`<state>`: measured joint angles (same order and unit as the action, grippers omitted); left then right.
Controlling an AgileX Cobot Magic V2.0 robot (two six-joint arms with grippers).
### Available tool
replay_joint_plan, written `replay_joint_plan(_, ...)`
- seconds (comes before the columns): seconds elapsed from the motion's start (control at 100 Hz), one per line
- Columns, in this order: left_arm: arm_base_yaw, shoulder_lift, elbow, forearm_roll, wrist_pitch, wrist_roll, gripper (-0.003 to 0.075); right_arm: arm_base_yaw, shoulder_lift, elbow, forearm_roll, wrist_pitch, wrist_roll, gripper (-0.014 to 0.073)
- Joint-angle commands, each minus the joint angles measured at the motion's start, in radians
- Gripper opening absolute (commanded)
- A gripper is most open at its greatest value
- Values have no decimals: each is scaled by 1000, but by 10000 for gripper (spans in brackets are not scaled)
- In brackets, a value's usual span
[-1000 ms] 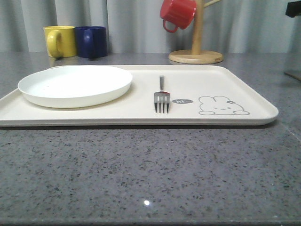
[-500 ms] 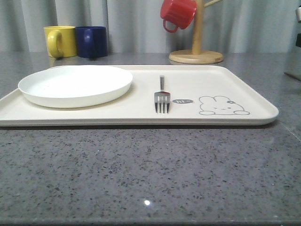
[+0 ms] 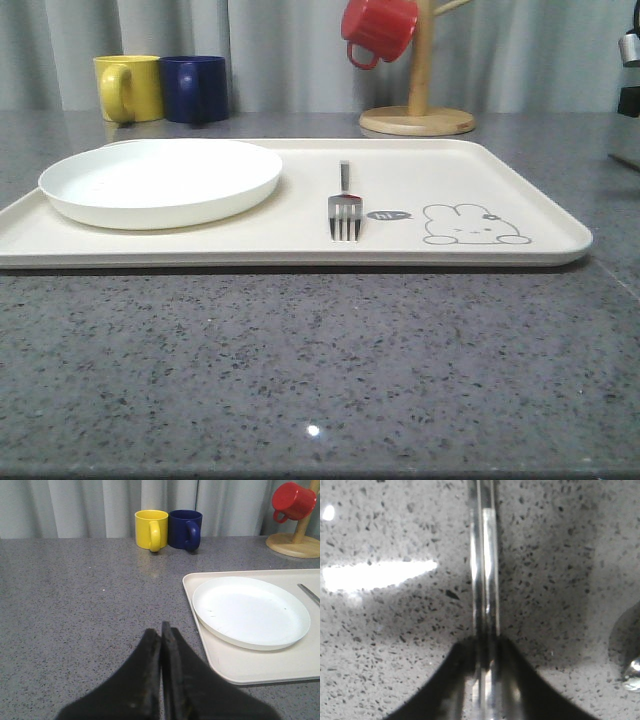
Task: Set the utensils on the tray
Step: 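Grasp the silver chopsticks with the right gripper, then place the chopsticks on the tray beside the fork and release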
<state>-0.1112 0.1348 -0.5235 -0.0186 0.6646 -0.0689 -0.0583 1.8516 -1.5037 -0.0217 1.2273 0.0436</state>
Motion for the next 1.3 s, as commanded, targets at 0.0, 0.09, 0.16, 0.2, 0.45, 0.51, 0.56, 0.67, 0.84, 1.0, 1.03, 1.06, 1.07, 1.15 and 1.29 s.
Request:
replay_joint_plan(0.0,-5,16,-26,-9,-78,-1,-19,-7,-34,-22,-16,32,-11,43)
replay_joint_plan(0.09,-5,16,-26,-9,-78,-1,-19,-7,-36,-22,-16,21,-11,-52)
replay_joint_plan(0.16,-5,16,-26,-9,-78,-1,-19,-5,-44,-22,-16,13,-11,-67)
replay_joint_plan(0.2,-5,16,-26,-9,-78,-1,-19,3,-55,-22,-16,10,-11,-68)
replay_joint_plan(0.45,-5,16,-26,-9,-78,-1,-19,127,-182,-24,-16,0,-3,-68)
replay_joint_plan(0.51,-5,16,-26,-9,-78,-1,-19,168,-206,-24,-16,2,33,-68)
replay_joint_plan(0.56,-5,16,-26,-9,-78,-1,-19,202,-224,-24,-16,6,76,-68)
replay_joint_plan(0.67,-5,16,-26,-9,-78,-1,-19,290,-239,-24,-16,14,185,-68)
replay_joint_plan(0.84,-5,16,-26,-9,-78,-1,-19,434,-234,-24,-16,-14,377,-68)
replay_joint_plan(1.0,-5,16,-26,-9,-78,-1,-19,536,-204,-27,-12,-57,547,-68)
replay_joint_plan(1.03,-5,16,-26,-9,-78,-1,-19,548,-195,-27,-8,-61,564,-68)
replay_joint_plan(1.06,-5,16,-26,-9,-78,-1,-19,561,-185,-27,-7,-66,577,-68)
replay_joint_plan(1.07,-5,16,-26,-9,-78,-1,-19,563,-183,-27,-6,-66,579,-68)
replay_joint_plan(1.15,-5,16,-26,-9,-78,-1,-19,584,-158,-27,-5,-75,596,-68)
replay_joint_plan(1.29,-5,16,-26,-9,-78,-1,-19,593,-119,-27,-5,-95,641,-68)
